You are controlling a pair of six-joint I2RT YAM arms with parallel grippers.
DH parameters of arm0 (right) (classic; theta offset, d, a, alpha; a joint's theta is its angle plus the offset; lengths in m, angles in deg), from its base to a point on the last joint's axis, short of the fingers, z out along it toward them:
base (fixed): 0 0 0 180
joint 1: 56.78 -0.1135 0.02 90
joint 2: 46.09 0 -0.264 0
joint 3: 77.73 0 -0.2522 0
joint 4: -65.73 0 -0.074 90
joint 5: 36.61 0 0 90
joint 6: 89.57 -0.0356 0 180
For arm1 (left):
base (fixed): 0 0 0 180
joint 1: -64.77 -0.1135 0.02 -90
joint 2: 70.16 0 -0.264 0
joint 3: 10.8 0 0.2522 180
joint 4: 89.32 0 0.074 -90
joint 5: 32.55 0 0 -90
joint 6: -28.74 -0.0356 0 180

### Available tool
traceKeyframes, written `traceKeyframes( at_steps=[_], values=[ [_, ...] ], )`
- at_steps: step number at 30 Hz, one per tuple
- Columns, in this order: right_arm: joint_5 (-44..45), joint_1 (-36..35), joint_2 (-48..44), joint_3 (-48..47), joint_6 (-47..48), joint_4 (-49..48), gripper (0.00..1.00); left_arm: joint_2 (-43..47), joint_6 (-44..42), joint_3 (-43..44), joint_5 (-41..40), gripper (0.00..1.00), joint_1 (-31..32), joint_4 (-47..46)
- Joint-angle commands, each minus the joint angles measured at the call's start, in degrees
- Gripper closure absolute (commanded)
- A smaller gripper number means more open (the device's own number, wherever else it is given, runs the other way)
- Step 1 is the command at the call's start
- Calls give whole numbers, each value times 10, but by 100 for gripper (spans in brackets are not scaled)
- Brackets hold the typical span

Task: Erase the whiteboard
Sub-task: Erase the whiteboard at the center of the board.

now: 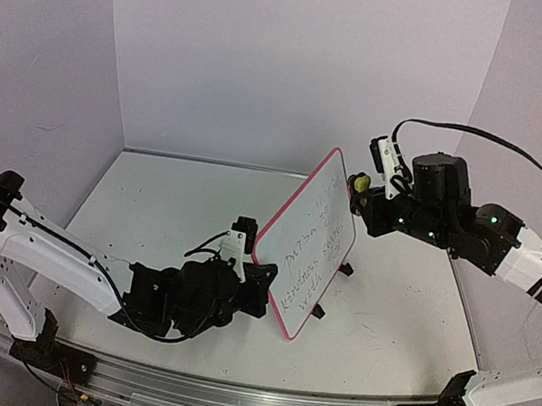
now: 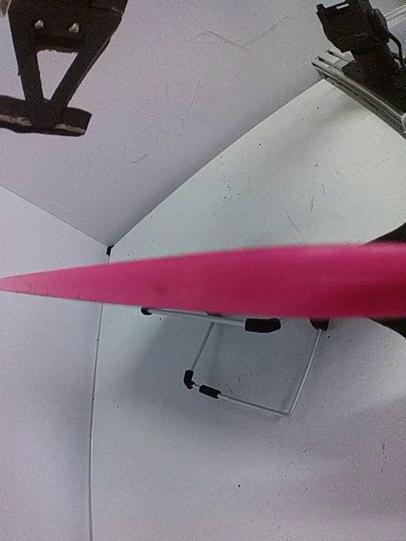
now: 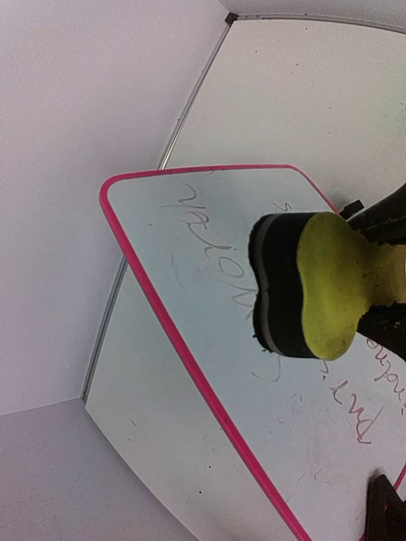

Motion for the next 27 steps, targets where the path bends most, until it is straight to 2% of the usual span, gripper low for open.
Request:
traceKeyframes(
  at_steps=[1,7,13,19,27],
  values=[
    [7,-5,-20,6,-6,-2,100,0,15,27,69,100,-27,46],
    [3,-5,-28,7,1,1,100,1,0,39,209,100,-57,55],
    [1,-6,-34,8,8,2,100,-5,-22,27,297,100,-70,57],
    [-8,-5,-27,10,5,1,100,-18,-60,5,422,100,-76,12],
    [7,-11,11,35,-3,-21,100,10,-82,-21,521,100,-101,-7]
  ],
)
